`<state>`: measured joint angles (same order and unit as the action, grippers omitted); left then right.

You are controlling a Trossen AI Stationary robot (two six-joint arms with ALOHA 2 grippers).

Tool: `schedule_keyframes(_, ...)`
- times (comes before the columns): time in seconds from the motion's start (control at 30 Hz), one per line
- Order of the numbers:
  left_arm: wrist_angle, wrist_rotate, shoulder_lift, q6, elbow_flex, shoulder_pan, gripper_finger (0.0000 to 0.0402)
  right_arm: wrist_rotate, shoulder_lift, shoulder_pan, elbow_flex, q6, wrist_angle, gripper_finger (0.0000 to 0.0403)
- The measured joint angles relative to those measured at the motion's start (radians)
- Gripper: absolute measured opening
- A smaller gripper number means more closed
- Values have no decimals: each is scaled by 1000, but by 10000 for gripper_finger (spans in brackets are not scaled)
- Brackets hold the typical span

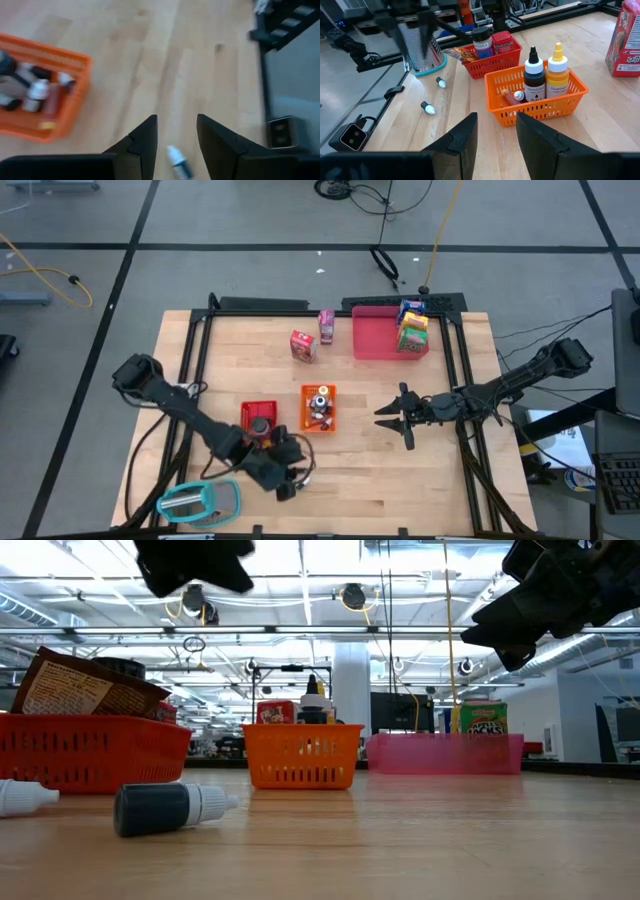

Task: Pick & Place Kitchen Items
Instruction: Put the small right black food coloring bottle into the orange bin

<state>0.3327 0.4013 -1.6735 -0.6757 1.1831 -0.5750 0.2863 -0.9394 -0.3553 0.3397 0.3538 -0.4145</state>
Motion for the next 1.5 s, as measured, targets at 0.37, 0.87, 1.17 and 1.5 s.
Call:
schedule_keyframes(0.37,-150,44,-139,-157,0,-76,136,0,0,0,0,0,-2,130)
schedule_keyframes(0.87,-133,10,-280,-308,0,-59,136,0,0,0,0,0,-1,130)
schedule_keyframes(1.17,-59,3,-285,-375,0,-58,136,0,0,0,0,0,0,130)
schedule_keyframes(1.5,-50,-8,-285,-398,0,-62,136,0,0,0,0,0,-1,130)
